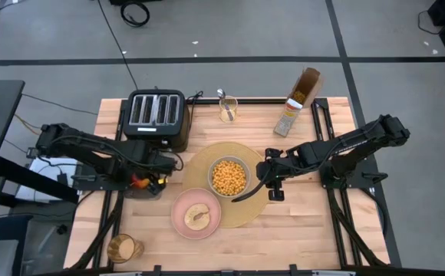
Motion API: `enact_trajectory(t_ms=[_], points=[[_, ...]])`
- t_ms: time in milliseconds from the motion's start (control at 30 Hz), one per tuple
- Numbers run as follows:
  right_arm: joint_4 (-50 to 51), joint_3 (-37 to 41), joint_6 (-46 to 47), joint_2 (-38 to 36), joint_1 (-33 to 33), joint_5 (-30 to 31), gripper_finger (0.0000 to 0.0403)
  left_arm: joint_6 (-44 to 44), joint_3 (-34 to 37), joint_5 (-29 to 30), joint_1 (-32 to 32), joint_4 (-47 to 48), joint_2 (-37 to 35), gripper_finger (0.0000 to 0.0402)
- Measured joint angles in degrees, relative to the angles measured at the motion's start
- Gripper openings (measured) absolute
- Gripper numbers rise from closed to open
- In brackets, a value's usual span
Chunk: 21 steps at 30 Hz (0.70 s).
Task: Arrange a breakfast setting
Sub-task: Put the apple on the table mat to the top left of the gray bowl
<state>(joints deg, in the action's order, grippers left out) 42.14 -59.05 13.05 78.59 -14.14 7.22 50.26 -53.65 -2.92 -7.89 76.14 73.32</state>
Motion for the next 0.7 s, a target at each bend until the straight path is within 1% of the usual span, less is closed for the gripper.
enact_trajectory(t_ms=[100,233,433,600,700], points=[[0.0,0.0,-0.1,0.0,0.0,0.0,0.0132,-2.4,2.8,0.0,2.5,0.1,0.0,0.0346],[0.0,0.0,-0.1,0.0,0.0,0.1,0.0132,-5.8,6.5,-0.9,7.5,-0.6,0.0,0.0346],[0.0,0.0,0.5,0.0,0.0,0.2,0.0132,-10.2,7.1,-0.8,14.4,-0.8,0.2,0.0346],[0.0,0.0,0.9,0.0,0.0,0.2,0.0132,-11.6,8.5,-1.3,20.9,-1.7,0.3,0.0346],[0.0,0.0,0.9,0.0,0.0,0.2,0.0132,-13.1,8.4,-2.0,23.3,-2.3,1.1,0.0346]])
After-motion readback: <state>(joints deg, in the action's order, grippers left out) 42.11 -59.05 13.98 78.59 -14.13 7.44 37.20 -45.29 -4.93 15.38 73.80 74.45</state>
